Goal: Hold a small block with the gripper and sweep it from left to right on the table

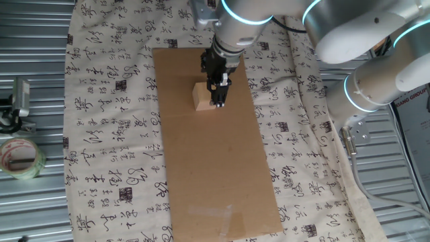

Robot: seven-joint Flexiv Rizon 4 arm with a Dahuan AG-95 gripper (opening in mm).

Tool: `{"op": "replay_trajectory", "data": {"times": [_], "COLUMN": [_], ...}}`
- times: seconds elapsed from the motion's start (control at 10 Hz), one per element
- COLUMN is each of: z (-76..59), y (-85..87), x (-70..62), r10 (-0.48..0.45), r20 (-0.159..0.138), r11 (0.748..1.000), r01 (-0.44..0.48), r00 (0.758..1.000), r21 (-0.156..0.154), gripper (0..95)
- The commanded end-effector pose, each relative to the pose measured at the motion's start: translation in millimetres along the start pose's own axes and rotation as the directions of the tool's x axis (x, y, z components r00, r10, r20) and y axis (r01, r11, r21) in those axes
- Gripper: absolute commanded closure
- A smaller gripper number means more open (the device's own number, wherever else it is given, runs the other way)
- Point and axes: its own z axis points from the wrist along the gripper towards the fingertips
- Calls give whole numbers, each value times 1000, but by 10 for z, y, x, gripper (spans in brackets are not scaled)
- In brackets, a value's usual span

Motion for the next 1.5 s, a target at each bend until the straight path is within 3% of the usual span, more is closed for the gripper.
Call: {"op": "replay_trajectory", "data": {"times": [0.1, 1.5], "z": [5, 5], "y": [-7, -8], "x": [1, 2], "r10": [43, 20], "r20": [-19, -22], "r11": [999, 1000], "r01": [-43, -20], "r00": [999, 1000], "r21": [21, 8], "gripper": [0, 0]}}
